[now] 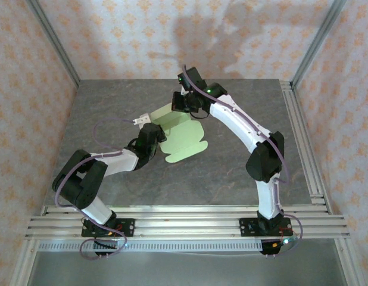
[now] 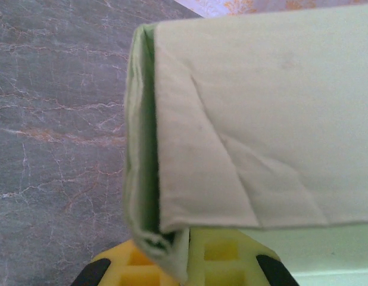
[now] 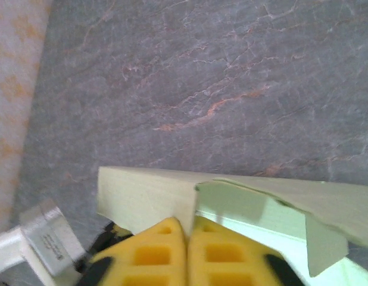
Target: Fold the paper box
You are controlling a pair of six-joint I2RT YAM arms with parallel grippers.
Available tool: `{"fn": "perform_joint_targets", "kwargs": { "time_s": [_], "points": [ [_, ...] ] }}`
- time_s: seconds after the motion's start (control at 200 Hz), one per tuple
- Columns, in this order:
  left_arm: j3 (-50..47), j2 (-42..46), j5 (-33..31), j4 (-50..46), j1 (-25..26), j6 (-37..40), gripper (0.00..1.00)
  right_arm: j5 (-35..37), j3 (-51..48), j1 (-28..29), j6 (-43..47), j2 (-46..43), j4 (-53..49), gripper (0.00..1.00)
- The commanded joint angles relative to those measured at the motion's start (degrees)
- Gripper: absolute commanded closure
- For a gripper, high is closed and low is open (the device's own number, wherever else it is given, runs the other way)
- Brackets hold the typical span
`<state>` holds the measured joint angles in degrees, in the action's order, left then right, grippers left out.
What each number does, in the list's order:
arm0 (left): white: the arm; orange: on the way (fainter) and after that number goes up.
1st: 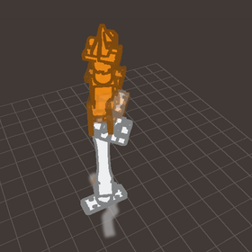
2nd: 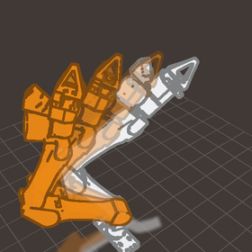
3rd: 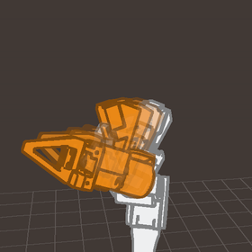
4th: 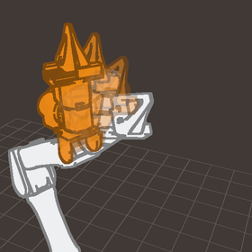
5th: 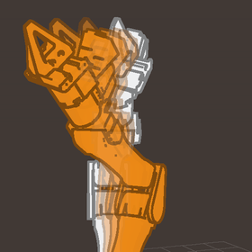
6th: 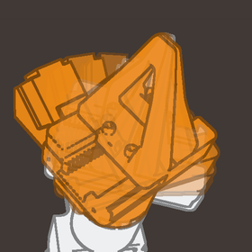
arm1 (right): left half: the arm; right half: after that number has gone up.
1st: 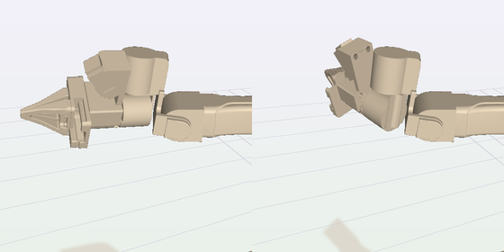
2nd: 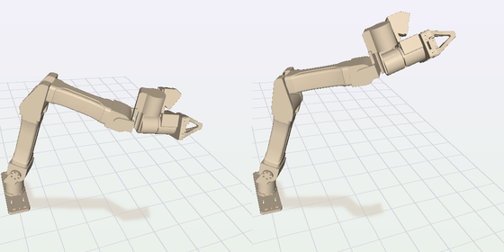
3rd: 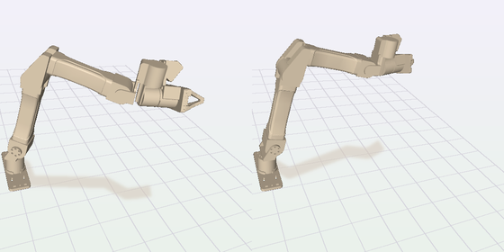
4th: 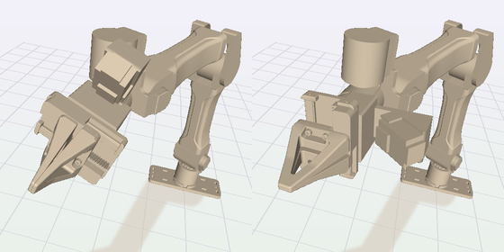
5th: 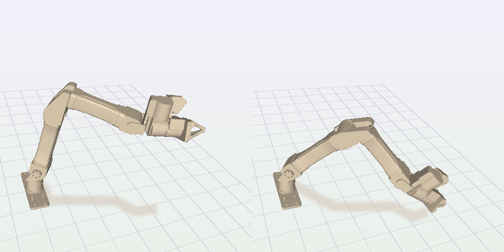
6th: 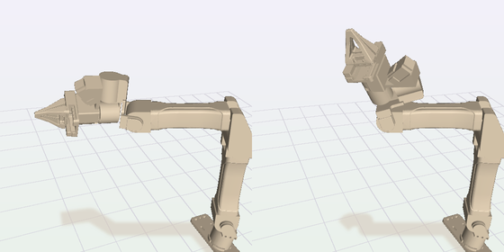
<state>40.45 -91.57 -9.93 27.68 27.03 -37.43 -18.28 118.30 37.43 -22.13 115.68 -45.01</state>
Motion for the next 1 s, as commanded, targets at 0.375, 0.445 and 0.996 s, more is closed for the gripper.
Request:
{"fn": "perform_joint_targets", "kwargs": {
  "time_s": [0.375, 0.445, 0.996],
  "points": [
    [1.7, 2.0, -3.7, -3.0, 0.4, -0.9, 1.0, 1.2, -6.3, 0.1, 4.2, -6.6, 4.6, 0.45],
    [2.0, 1.9, -3.5, -3.4, 0.4, -1.3, 1.0, 2.1, -8.1, 0.0, 4.6, -8.5, 5.9, 0.42],
    [3.2, 1.3, -0.8, -4.8, 0.1, -3.5, 1.0, 6.8, -21.2, -3.6, 8.6, -23.0, 13.2, 0.4]
  ]
}}
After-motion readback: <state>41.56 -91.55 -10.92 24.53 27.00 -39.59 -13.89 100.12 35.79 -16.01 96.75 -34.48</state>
